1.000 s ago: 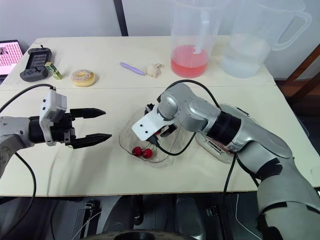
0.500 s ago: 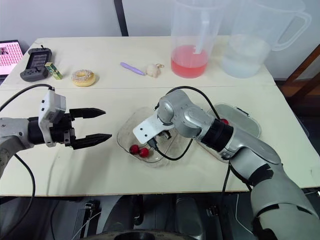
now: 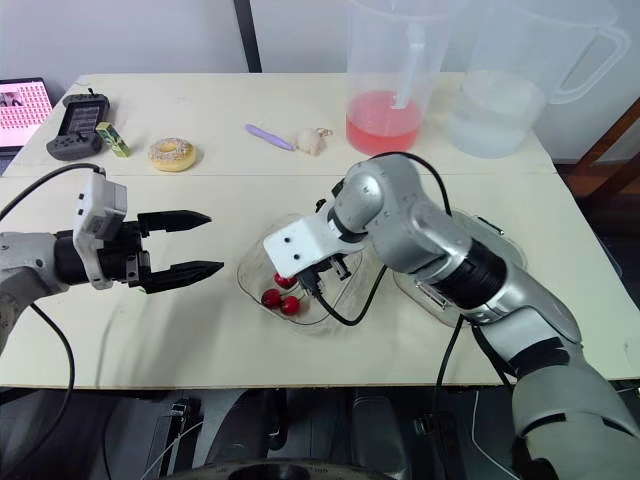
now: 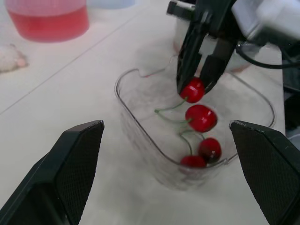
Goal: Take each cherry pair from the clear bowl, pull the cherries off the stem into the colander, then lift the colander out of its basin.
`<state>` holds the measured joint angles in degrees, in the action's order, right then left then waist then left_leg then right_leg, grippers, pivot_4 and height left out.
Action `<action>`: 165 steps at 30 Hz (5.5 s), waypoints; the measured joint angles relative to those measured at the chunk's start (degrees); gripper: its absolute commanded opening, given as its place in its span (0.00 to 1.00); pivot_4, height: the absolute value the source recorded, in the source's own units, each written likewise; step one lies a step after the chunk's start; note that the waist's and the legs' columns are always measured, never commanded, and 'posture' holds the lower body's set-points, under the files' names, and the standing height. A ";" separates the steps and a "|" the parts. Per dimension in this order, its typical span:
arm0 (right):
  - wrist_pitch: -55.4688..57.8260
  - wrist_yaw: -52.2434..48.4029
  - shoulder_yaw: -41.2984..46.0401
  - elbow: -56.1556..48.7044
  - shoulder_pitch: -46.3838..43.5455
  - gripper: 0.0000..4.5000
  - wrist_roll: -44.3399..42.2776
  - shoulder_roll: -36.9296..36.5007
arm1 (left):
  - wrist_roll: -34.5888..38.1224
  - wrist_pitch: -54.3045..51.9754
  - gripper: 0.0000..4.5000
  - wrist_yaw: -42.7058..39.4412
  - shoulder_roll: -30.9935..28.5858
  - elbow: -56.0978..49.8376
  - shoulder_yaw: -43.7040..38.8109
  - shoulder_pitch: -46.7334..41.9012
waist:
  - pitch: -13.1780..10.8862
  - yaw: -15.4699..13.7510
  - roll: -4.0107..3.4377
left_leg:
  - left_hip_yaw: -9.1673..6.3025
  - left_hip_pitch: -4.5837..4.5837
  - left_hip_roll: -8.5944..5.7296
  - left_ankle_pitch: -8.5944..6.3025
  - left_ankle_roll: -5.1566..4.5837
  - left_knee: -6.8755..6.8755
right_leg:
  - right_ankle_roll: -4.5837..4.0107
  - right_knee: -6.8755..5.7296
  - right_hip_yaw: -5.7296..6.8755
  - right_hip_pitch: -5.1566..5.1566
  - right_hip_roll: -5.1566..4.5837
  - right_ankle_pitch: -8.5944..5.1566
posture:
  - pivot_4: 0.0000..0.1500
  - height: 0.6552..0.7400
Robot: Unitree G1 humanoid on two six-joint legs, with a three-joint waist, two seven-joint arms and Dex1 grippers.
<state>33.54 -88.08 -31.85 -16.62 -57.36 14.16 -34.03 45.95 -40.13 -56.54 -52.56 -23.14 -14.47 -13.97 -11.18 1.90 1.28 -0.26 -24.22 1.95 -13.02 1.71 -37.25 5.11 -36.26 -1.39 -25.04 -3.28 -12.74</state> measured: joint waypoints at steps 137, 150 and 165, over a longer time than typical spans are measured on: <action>31.89 39.46 33.86 -7.94 11.23 0.18 -66.51 -6.81 | 7.86 -21.43 0.00 -3.17 17.92 14.98 12.05 -38.11 | -0.06 -0.94 -0.01 | -0.05 0.64 -0.04 0.01 0.01 0.19 | -0.05 0.15 -0.06 0.63 0.03 -0.13 | 1.00 0.98; 29.85 38.06 32.87 -8.01 13.25 0.15 -66.52 -11.22 | 7.84 -21.43 0.00 -2.94 18.00 14.88 13.48 -37.51 | -0.07 -1.04 0.00 | -0.04 0.62 -0.04 0.01 0.01 0.19 | -0.06 0.19 -0.06 0.62 0.02 -0.13 | 1.00 0.98; 30.01 35.61 38.59 -7.76 23.11 0.15 -67.74 -21.70 | 8.03 -19.99 0.00 -2.94 18.04 15.01 12.80 -37.54 | -0.08 -1.24 0.01 | -0.04 0.55 -0.04 0.01 0.01 0.19 | -0.06 0.24 -0.05 0.59 0.01 -0.14 | 1.00 0.98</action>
<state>63.55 -52.48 6.73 -24.38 -34.25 -53.58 -55.72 53.98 -60.12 -59.48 -34.52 -8.13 -1.67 -51.52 -11.27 0.67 1.28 -0.29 -23.67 1.91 -13.01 1.72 -37.07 5.05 -36.03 -1.44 -24.45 -3.27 -12.88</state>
